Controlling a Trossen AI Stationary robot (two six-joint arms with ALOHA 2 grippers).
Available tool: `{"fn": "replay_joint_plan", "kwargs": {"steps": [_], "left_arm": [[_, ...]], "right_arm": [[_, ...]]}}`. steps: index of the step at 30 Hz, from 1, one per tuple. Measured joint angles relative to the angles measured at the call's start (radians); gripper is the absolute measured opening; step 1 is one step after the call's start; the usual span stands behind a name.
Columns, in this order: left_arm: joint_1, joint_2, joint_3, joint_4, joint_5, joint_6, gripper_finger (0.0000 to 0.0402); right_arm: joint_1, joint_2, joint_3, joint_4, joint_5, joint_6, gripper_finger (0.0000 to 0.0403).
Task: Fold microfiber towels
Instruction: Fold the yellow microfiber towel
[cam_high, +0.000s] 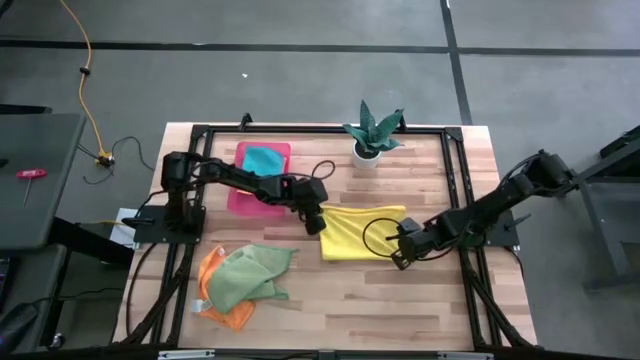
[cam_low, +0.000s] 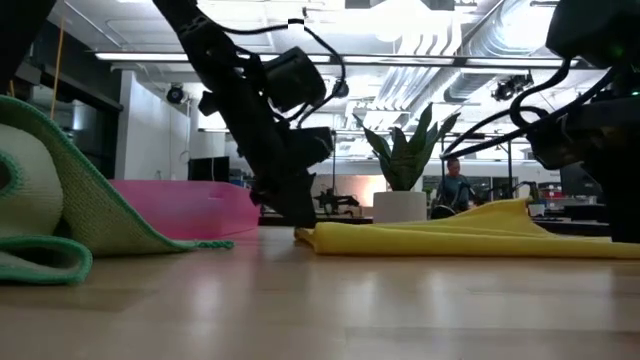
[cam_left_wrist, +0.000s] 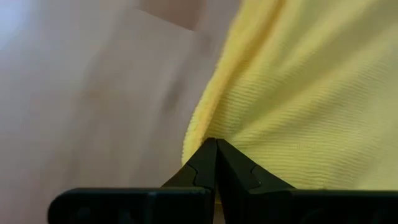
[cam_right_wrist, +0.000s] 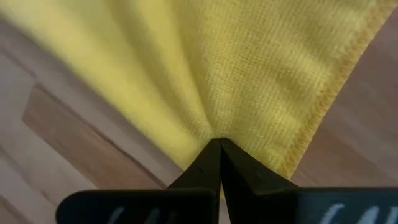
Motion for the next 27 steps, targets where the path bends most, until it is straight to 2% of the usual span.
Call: {"fn": "replay_joint_plan", "kwargs": {"steps": [9, 13, 16, 20, 25, 27], "left_arm": [[0.07, -0.104, -0.003, -0.056, 0.05, 0.04, 0.0], [0.071, -0.172, -0.004, -0.069, 0.054, 0.06, 0.0], [0.047, -0.197, -0.002, -0.009, 0.054, 0.045, 0.0], [-0.013, -0.167, -0.001, 0.112, 0.058, -0.02, 0.0], [-0.114, -0.048, -0.003, 0.295, 0.07, -0.145, 0.0], [-0.15, 0.003, 0.011, 0.359, 0.08, -0.183, 0.0]], "right_arm": [[-0.002, -0.033, 0.049, -0.076, -0.009, -0.058, 0.0], [-0.02, -0.09, 0.094, -0.157, 0.053, -0.079, 0.0], [-0.052, -0.147, 0.108, -0.185, 0.124, -0.079, 0.0], [-0.129, -0.189, 0.109, -0.259, 0.184, -0.074, 0.0], [-0.271, -0.196, 0.108, -0.292, 0.196, -0.145, 0.0], [-0.331, -0.194, 0.108, -0.294, 0.168, -0.2, 0.0]]}}
